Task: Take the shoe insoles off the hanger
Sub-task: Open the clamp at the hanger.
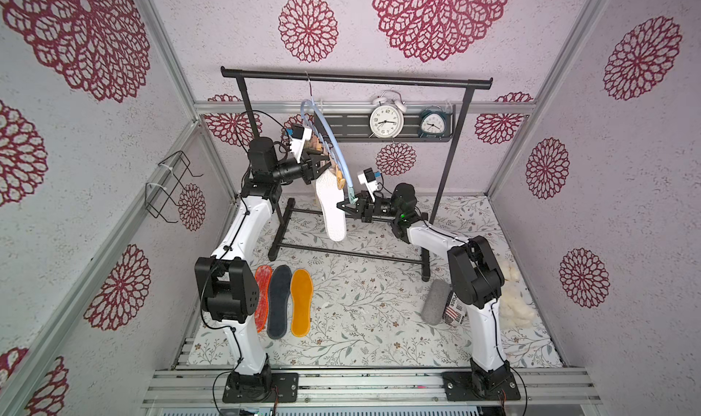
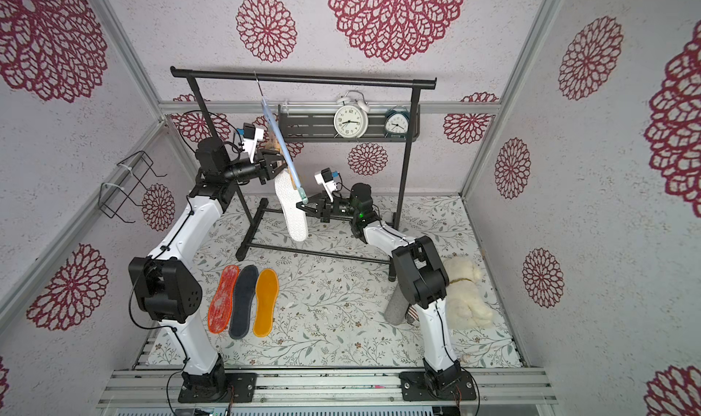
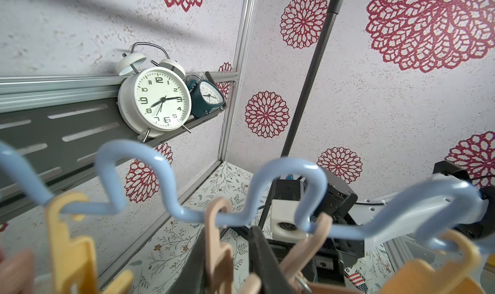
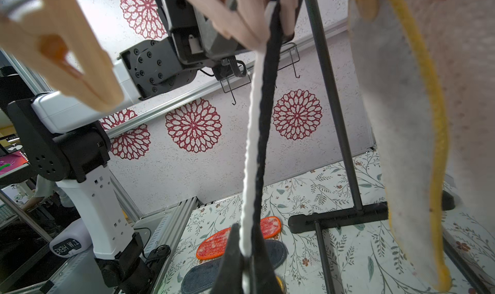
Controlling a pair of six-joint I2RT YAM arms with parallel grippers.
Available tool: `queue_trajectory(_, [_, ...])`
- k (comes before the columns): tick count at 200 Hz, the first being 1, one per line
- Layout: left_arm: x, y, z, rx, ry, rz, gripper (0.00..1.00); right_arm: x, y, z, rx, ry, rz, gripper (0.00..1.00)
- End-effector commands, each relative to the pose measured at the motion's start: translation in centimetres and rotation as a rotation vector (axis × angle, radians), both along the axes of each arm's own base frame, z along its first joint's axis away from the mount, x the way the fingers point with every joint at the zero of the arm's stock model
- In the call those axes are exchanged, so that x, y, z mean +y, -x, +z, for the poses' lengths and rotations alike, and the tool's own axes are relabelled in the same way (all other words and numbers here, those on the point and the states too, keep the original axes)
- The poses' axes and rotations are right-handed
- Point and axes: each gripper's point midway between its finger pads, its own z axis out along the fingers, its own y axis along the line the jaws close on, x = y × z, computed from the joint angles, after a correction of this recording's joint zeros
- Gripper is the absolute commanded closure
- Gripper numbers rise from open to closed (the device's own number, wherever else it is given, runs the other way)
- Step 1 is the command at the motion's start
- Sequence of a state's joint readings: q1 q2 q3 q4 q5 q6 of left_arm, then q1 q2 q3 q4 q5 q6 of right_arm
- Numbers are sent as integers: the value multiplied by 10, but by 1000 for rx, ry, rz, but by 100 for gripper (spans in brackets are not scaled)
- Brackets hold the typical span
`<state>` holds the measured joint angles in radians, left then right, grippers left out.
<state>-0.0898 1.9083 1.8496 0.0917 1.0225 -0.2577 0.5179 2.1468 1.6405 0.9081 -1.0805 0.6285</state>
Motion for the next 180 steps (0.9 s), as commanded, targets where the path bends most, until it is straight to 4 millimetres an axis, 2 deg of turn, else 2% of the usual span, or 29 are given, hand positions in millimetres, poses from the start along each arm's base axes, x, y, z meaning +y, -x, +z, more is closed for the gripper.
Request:
queue_trajectory(1, [3,-5,15,-48,9,33,100,-3,4,18,-61,-26,6,100])
queue_trajectory(31, [6,-9,17,-50,-3,73,100,-8,5,17,-41,-23,-31,100])
queue_trajectory(52, [8,-10,20,-57,-1,85,100,-12,7,9,-13,0,-66,100])
queue_trajectory(80, [8,-12,20,-54,1,91,100,-20,17,-11,23,56,-102,100])
queue_trajectory(102, [10,-15,16,-42,-4,110,100,-31,23,-31,87,141,-211,100])
queue_trajectory(118, [11,-16,13,-34,-10,124,100,-38,31,-54,134,290,-329,100])
queue_trajectory(129, [12,-16,10,-25,-18,131,100,-45,36,-77,170,460,-465,100])
queue_trajectory(138, [14,-17,6,-18,-27,141,100,-60,38,-95,207,602,-612,100])
queue_trajectory(163, [19,-18,3,-9,-35,163,100,-93,75,-121,259,869,-844,100])
queue_trajectory(180, [21,-19,2,-8,-35,173,100,-105,100,-140,349,982,-908,100])
